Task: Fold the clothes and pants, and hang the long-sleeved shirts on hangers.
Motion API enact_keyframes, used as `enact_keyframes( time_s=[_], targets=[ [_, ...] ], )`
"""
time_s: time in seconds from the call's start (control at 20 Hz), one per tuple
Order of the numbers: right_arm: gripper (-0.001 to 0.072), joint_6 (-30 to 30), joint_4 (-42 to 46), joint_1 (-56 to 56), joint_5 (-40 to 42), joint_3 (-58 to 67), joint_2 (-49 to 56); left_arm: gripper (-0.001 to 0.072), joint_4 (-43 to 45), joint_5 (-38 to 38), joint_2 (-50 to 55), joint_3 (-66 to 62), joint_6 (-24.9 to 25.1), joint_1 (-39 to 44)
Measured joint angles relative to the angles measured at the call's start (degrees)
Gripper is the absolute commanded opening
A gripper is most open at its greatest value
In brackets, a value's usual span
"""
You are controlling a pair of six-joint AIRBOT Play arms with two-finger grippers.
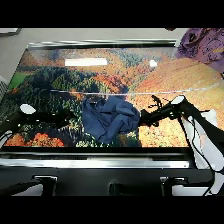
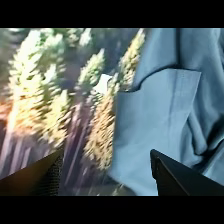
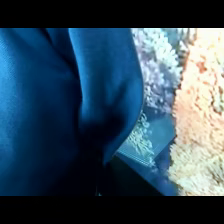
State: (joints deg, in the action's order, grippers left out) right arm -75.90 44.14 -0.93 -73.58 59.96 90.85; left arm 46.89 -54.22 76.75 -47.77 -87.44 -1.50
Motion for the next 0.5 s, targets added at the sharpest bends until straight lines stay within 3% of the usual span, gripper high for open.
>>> enact_keyframes(
  time_s=[0.35,0.4,0.5],
  targets=[
    [0.0031,-0.44,0.0,0.0,-1.03,0.0,-0.2,0.0599,-7.69,1.14,6.38,0.44,5.51,4.11],
    [0.0031,-0.44,-0.02,0.0,-1.14,0.0,-0.22,0.0536,-8.85,1.44,6.97,0.42,5.77,4.96],
    [0.003,-0.44,-0.07,0.0,-1.49,0.0,-0.22,0.005,-9.62,2.64,8.15,0.42,6.08,6.58]
  ],
)
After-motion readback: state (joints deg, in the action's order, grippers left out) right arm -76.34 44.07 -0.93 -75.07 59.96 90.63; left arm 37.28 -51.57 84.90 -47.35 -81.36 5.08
